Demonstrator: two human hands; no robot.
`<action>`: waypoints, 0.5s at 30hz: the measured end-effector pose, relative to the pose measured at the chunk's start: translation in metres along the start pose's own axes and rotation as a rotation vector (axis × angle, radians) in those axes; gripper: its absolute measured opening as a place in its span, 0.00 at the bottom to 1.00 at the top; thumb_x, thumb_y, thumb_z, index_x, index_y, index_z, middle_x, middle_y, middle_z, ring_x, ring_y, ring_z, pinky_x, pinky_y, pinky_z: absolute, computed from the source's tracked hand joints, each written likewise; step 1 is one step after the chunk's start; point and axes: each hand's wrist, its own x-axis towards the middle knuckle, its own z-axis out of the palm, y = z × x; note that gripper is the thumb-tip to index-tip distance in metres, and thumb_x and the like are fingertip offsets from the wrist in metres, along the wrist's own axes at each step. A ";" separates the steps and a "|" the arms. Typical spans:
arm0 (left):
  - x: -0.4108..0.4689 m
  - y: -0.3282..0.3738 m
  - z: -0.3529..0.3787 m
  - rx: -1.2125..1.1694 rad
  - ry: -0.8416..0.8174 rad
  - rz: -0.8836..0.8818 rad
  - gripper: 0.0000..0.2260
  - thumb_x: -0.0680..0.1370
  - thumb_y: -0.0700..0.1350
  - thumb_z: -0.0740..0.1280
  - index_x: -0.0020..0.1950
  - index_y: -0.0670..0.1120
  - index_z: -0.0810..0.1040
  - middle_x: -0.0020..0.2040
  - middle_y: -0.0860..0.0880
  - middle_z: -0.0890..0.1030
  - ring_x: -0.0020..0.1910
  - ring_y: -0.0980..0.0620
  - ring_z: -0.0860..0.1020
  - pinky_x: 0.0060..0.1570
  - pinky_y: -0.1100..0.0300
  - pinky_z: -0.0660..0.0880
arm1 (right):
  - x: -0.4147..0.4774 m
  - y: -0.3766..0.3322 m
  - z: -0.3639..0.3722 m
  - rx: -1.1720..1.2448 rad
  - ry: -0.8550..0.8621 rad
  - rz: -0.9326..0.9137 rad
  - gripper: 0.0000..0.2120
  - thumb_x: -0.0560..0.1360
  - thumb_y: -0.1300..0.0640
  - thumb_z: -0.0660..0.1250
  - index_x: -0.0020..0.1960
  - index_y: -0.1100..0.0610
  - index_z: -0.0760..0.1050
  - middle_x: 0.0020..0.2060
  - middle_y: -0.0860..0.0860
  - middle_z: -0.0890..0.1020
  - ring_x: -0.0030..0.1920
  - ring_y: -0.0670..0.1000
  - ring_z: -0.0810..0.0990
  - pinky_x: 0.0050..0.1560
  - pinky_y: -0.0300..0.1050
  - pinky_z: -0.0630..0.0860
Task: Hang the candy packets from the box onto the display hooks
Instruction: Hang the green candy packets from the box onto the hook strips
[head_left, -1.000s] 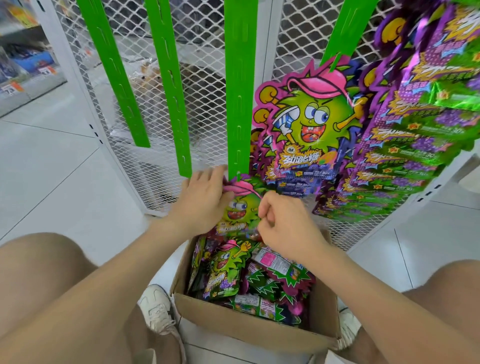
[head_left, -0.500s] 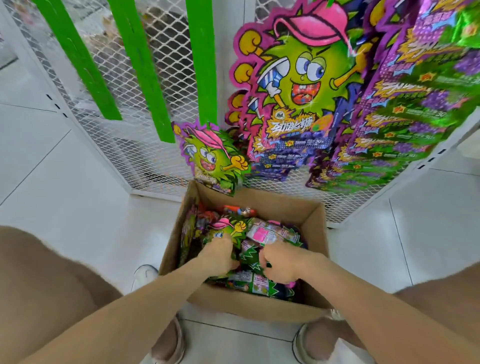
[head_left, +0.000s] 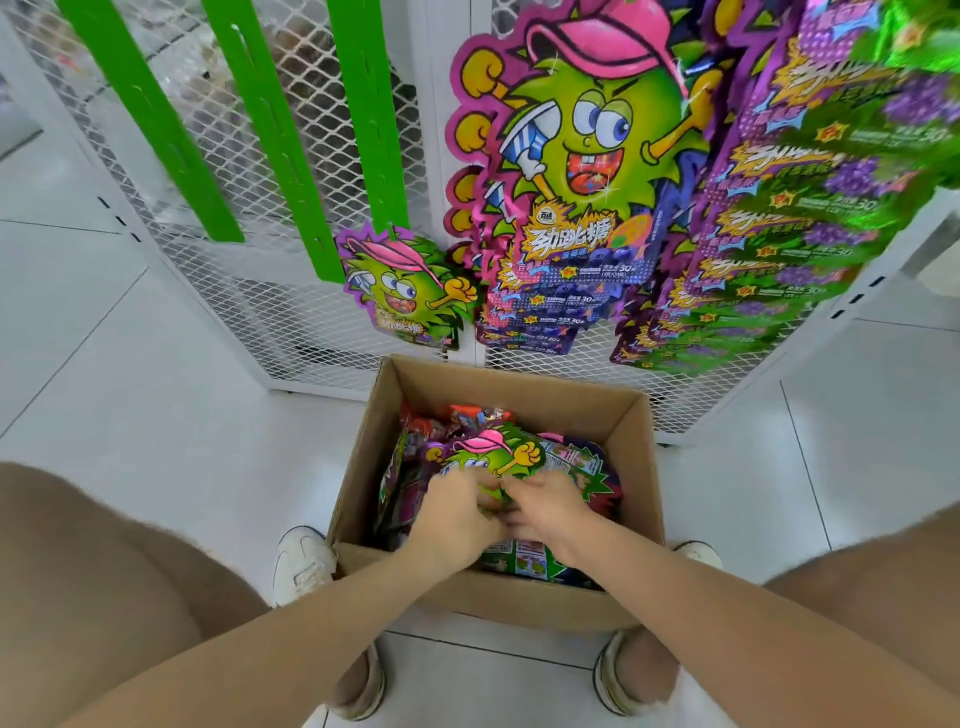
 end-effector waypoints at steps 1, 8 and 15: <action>-0.001 0.001 -0.005 -0.060 -0.006 -0.008 0.17 0.68 0.34 0.76 0.54 0.47 0.84 0.45 0.48 0.89 0.33 0.66 0.81 0.42 0.63 0.81 | -0.003 -0.003 -0.002 0.004 0.023 -0.028 0.06 0.81 0.63 0.71 0.53 0.61 0.73 0.45 0.60 0.84 0.42 0.59 0.88 0.44 0.54 0.87; 0.012 0.010 -0.055 -0.223 0.372 -0.212 0.14 0.73 0.52 0.74 0.58 0.54 0.81 0.55 0.48 0.81 0.55 0.45 0.81 0.63 0.49 0.77 | -0.011 -0.049 -0.021 -0.317 0.086 -0.293 0.12 0.75 0.61 0.78 0.53 0.53 0.77 0.45 0.54 0.84 0.39 0.52 0.80 0.41 0.48 0.78; 0.009 0.046 -0.133 -0.704 0.438 -0.193 0.11 0.74 0.54 0.80 0.44 0.49 0.83 0.44 0.54 0.86 0.46 0.56 0.82 0.53 0.58 0.76 | -0.075 -0.083 -0.037 -0.172 -0.238 -0.384 0.10 0.80 0.69 0.71 0.52 0.60 0.71 0.27 0.47 0.71 0.26 0.45 0.69 0.27 0.39 0.69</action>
